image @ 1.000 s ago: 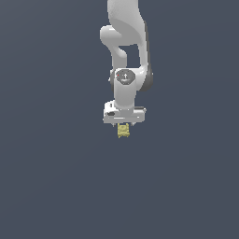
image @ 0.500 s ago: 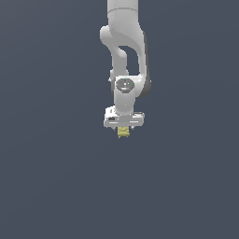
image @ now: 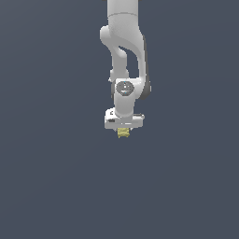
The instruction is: Pick up the object and move it to a goal position.
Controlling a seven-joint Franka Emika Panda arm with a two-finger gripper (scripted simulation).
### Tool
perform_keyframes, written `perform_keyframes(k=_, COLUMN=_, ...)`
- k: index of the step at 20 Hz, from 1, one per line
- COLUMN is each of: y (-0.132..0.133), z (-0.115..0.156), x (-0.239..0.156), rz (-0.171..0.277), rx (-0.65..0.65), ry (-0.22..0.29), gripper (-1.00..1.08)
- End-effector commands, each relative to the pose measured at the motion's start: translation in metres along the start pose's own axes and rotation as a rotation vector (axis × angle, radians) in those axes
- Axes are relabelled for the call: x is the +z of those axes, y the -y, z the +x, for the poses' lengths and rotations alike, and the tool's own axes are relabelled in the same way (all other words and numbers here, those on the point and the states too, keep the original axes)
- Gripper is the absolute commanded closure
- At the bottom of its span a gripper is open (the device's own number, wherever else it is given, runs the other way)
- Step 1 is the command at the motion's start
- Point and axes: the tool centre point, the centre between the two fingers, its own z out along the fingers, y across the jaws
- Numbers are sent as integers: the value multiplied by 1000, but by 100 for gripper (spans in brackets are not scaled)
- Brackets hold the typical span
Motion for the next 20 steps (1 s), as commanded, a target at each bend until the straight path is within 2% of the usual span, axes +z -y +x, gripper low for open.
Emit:
perform_keyframes(k=1, y=0, z=0, x=1, rz=0, rx=0, ry=0, gripper=108)
perform_keyframes(k=11, y=6, z=1, x=-7, rz=0, rx=0, ry=0, gripper=108)
perform_keyframes(k=20, y=50, z=7, x=-55, rz=-1, rx=0, ry=0, gripper=108)
